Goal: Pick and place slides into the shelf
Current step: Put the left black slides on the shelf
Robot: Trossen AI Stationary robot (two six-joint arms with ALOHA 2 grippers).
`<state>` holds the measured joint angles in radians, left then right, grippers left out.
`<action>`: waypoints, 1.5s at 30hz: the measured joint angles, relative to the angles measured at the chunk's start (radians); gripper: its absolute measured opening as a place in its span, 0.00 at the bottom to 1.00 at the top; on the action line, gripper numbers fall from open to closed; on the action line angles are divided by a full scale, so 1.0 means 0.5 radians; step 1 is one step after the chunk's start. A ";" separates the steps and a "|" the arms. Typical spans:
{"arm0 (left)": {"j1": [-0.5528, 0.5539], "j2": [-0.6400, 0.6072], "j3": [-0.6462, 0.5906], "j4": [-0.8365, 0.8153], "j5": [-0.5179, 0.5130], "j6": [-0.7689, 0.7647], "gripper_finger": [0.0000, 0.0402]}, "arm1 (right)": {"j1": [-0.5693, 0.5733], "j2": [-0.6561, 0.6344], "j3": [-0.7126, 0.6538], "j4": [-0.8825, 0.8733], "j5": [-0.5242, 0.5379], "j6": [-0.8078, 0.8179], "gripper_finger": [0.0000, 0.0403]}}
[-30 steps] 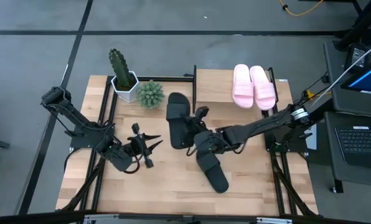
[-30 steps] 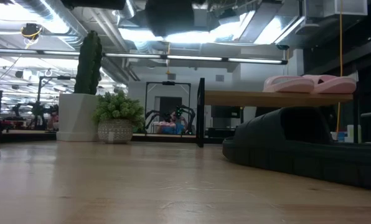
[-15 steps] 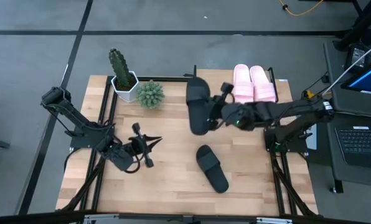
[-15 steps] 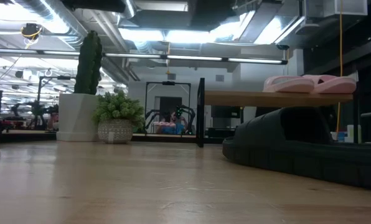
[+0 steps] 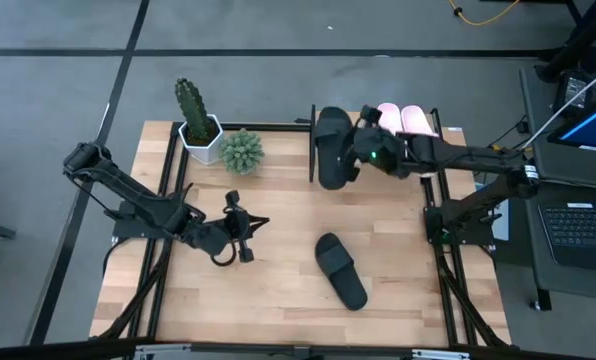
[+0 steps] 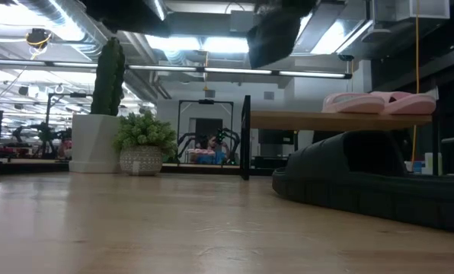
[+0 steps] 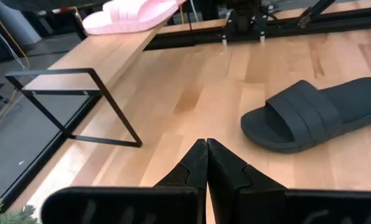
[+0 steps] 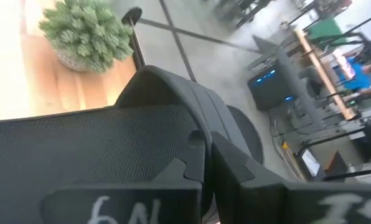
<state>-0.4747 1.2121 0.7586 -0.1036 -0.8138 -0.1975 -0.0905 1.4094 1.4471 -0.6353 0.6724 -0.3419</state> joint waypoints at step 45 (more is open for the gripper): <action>0.282 0.001 -0.156 0.140 0.084 -0.004 0.00 | -0.955 -0.546 -1.210 1.121 -0.780 -0.219 0.03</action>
<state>-0.3340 1.2125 0.6807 -0.0338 -0.7719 -0.1997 -0.5680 1.1364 0.8422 -0.0750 0.2824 -0.4515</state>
